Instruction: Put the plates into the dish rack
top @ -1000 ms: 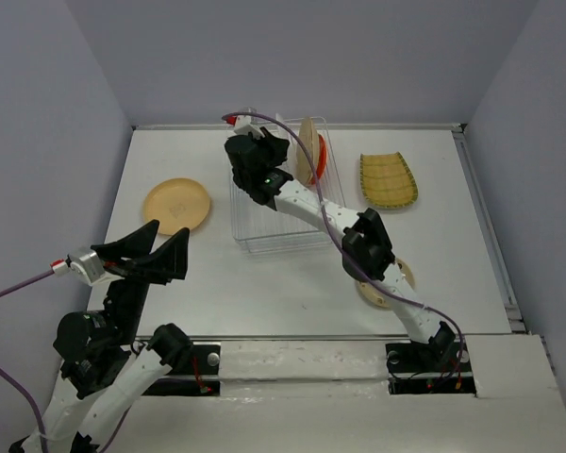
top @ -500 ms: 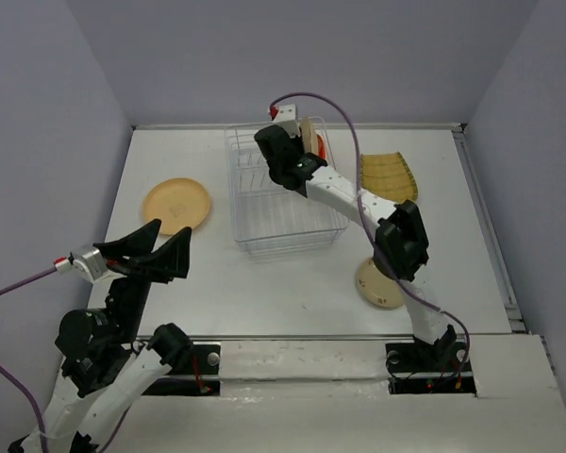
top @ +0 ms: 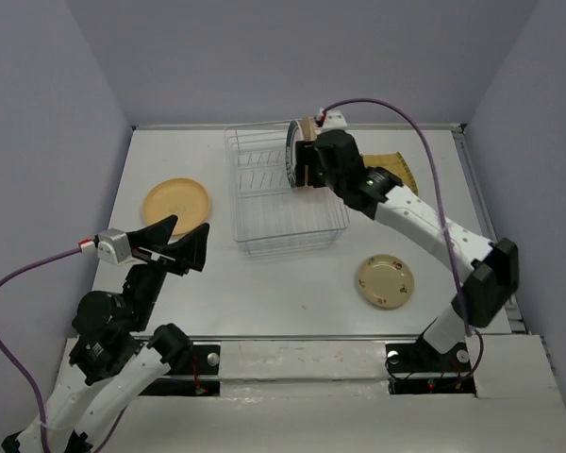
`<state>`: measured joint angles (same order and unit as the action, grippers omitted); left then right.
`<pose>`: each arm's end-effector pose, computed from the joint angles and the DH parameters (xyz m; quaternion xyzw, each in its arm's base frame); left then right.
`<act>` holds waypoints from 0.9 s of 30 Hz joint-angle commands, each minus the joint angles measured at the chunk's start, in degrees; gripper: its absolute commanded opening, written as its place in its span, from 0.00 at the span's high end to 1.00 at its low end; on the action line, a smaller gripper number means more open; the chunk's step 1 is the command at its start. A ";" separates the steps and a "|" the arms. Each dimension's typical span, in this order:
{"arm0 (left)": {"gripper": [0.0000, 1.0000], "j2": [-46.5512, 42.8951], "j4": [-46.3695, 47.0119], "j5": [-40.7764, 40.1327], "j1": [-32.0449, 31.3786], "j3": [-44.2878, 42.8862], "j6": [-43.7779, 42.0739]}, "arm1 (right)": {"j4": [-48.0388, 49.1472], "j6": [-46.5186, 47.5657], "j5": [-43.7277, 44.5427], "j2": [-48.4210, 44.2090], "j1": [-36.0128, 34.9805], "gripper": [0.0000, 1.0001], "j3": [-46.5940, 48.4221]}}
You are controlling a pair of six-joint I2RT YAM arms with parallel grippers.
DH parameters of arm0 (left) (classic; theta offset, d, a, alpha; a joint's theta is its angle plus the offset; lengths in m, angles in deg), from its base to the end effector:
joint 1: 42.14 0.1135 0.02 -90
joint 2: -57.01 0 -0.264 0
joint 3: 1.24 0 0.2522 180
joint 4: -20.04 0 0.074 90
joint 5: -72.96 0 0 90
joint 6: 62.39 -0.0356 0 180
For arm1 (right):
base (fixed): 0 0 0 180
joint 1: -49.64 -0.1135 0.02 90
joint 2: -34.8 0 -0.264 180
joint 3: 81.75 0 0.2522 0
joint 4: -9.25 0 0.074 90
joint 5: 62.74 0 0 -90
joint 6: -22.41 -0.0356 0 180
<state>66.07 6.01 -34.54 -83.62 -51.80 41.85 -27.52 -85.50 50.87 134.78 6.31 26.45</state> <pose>0.0400 -0.0211 0.3720 -0.0056 0.5292 -0.3250 0.7838 0.3073 0.2703 0.3586 -0.0832 0.8438 0.1034 0.5200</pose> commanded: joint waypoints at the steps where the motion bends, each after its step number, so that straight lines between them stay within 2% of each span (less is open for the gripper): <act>1: 0.01 2.71 1.77 2.03 0.43 -1.88 0.26 | 4.18 -7.91 -11.66 -17.07 8.51 0.28 -19.33; 2: 0.01 2.80 1.77 2.20 0.52 -1.88 0.35 | 6.46 -10.28 -11.66 -23.72 10.61 0.28 -28.77; 5: 0.01 3.33 1.77 2.38 0.52 -1.79 0.44 | 6.23 -13.81 -11.49 -33.68 14.05 0.28 -41.05; 6: 0.01 3.77 1.85 2.73 0.52 -1.79 0.52 | 4.83 -17.30 -11.40 -39.72 15.19 0.28 -47.43; 9: 0.01 4.73 1.86 4.04 0.69 -1.96 0.61 | -2.29 -22.76 -15.94 -49.84 21.69 0.28 -57.91; 13: 0.01 5.18 1.86 4.84 0.96 -1.96 0.79 | -9.93 -29.18 -17.82 -57.42 25.04 0.23 -65.67; 16: 0.01 5.09 1.86 4.93 1.04 -1.96 0.88 | -13.45 -33.49 -14.58 -58.32 25.05 0.19 -66.75; 19: 0.01 4.74 1.77 5.10 1.04 -2.05 0.79 | -19.07 -37.97 -10.54 -56.75 25.05 0.19 -65.43; 25: 0.01 3.25 1.86 5.54 0.87 -2.14 0.79 | -20.93 -41.85 -3.85 -53.67 26.10 0.16 -64.03; 27: 0.01 2.46 1.86 5.63 0.69 -2.14 0.79 | -25.13 -42.64 2.37 -51.48 26.10 0.17 -61.06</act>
<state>70.03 5.53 -29.75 -82.89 -51.80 42.75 -46.16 -123.95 42.65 80.64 31.90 -40.04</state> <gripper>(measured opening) 0.990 0.834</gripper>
